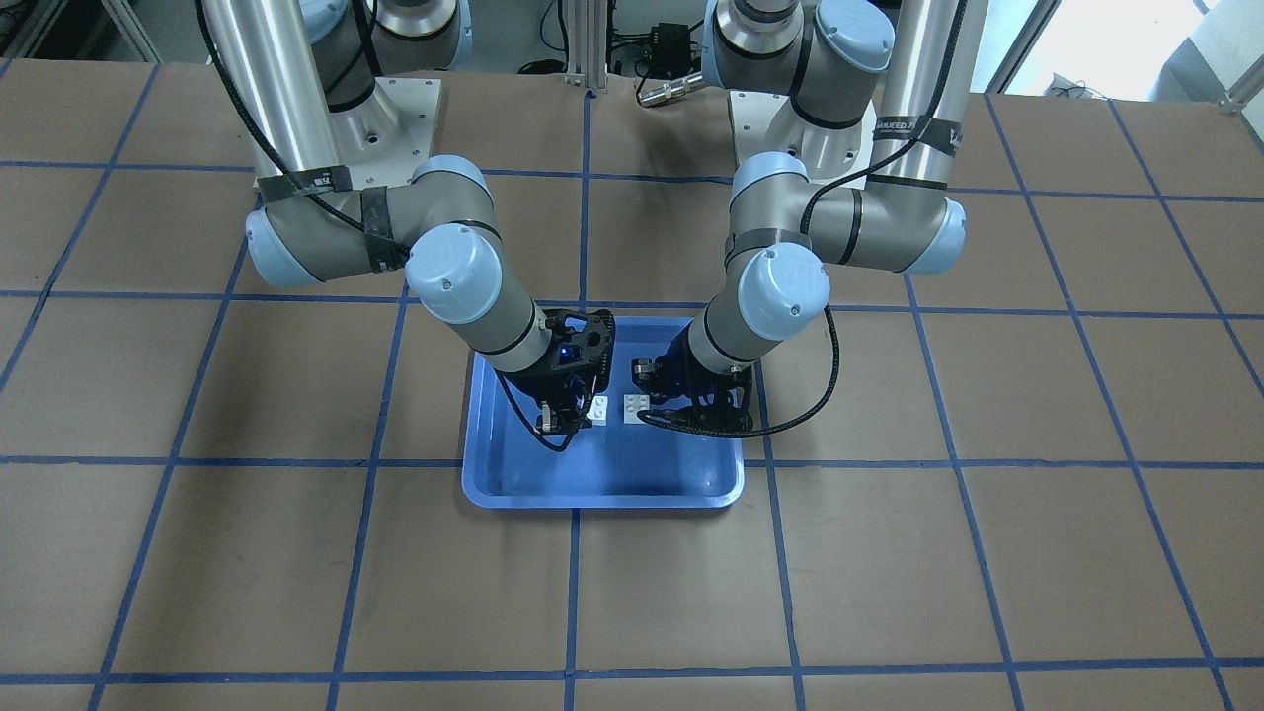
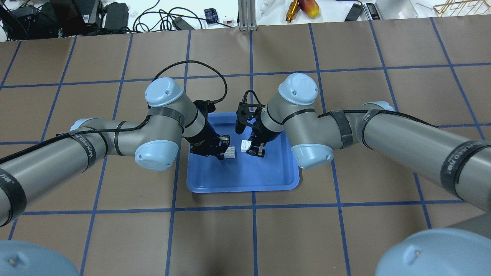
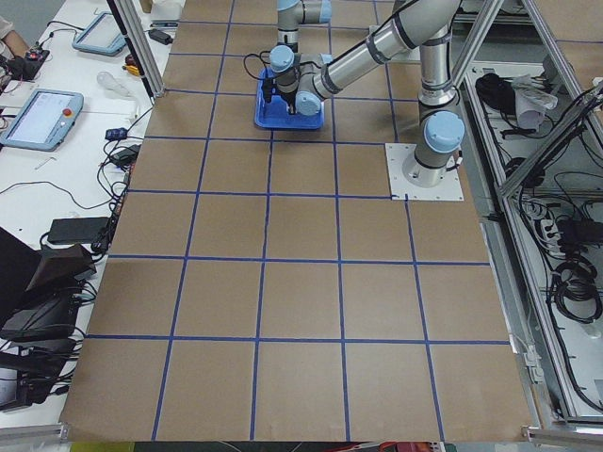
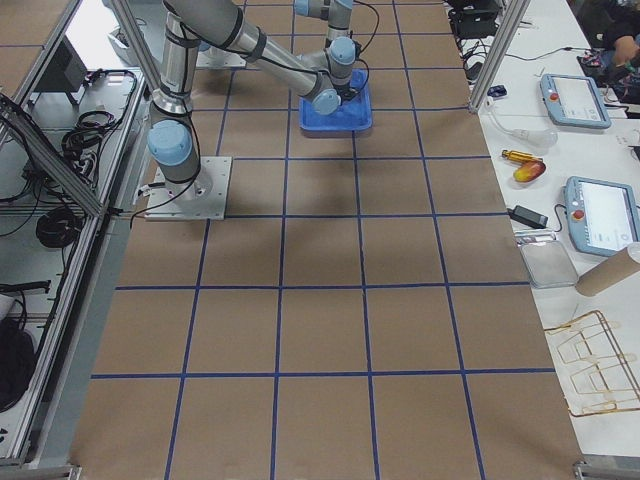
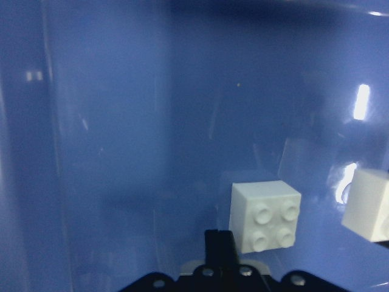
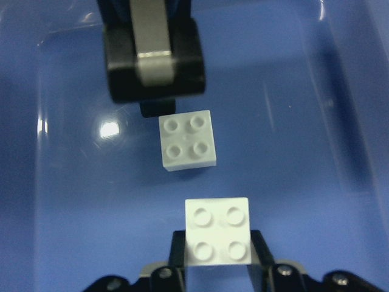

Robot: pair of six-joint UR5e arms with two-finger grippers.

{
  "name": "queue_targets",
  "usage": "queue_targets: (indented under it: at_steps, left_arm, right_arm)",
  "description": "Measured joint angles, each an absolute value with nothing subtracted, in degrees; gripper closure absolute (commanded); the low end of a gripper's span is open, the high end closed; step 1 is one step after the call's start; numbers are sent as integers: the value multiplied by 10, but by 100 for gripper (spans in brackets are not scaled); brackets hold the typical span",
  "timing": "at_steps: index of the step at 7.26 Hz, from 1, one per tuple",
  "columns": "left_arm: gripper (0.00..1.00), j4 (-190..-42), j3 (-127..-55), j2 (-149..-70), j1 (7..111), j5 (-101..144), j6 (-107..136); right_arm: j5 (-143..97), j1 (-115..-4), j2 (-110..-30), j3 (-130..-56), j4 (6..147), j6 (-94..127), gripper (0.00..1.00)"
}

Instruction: Assemble white blocks and place on blue tray

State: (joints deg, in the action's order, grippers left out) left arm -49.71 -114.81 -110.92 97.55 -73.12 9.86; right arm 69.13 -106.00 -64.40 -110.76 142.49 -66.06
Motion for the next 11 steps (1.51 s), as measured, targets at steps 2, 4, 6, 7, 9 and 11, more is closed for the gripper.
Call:
queue_targets:
  at_steps: [2,4,6,7,9,11]
  left_arm:
    - [100,-498,-1149,-1109,975,-731,102]
    - [100,-498,-1149,-1109,975,-731,103]
    - [100,-497,-1149,-1109,975,-731,104]
    - [100,-495,-1149,-1109,976,-731,104]
    - [100,-494,-1149,-1109,975,-731,105]
    - [100,-493,-1150,-1109,975,-731,105]
  right_arm:
    - [711,-1074,-625,-1105,1455,-639,100]
    - [718,-1077,-623,-1105,1461,-630,100]
    - [718,-1081,-623,-1105,1462,-620,100]
    - [718,-1086,-623,-1105,1462,-611,100]
    - [719,-1092,-625,-1105,1462,-603,35]
    - [717,-1093,-629,-1105,1462,-602,0]
